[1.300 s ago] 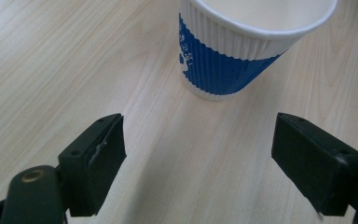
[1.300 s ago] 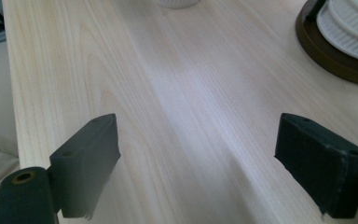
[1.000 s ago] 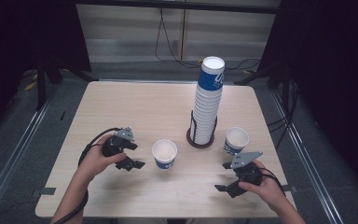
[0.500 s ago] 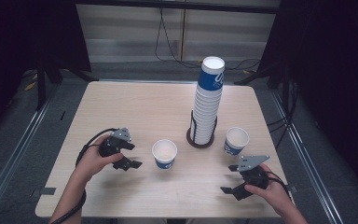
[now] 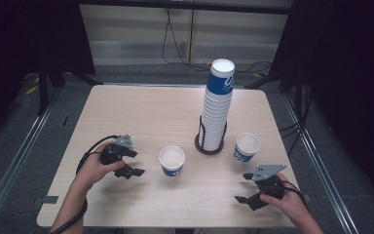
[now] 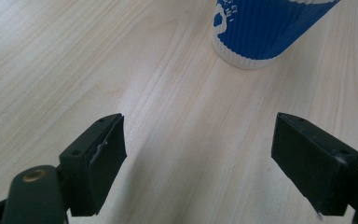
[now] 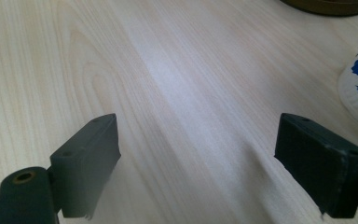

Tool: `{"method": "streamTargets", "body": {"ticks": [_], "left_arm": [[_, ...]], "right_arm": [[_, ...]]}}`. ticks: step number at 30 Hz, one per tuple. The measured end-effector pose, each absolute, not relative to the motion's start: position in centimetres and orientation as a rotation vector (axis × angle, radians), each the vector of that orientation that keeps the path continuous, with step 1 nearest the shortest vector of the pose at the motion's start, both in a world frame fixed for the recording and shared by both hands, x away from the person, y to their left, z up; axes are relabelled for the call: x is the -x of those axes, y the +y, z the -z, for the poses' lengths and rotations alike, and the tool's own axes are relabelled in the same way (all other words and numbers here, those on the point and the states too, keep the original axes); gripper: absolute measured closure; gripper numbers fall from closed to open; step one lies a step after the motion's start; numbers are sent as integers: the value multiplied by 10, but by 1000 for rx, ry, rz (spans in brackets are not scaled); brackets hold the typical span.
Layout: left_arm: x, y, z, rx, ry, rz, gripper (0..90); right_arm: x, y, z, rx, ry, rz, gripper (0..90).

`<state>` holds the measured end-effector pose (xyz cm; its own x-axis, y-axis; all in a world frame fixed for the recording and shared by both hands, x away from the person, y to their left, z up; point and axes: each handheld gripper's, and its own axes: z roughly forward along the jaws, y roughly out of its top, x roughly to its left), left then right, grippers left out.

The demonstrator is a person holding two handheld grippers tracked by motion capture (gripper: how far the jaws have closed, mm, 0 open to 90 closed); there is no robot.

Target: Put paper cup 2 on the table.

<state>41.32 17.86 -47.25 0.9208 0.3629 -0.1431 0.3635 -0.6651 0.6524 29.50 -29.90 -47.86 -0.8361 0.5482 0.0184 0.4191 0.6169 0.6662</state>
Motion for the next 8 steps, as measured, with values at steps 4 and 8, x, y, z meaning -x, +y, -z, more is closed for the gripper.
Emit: {"method": "streamTargets", "body": {"ticks": [4, 8], "left_arm": [[-415, 181, 476, -2350, 524, -4, 178], [-416, 182, 478, -2345, 532, -18, 177]], "right_arm": [[-295, -302, 479, -813, 2636, -1035, 130], [-295, -306, 480, -822, 2625, -1046, 130]]}}
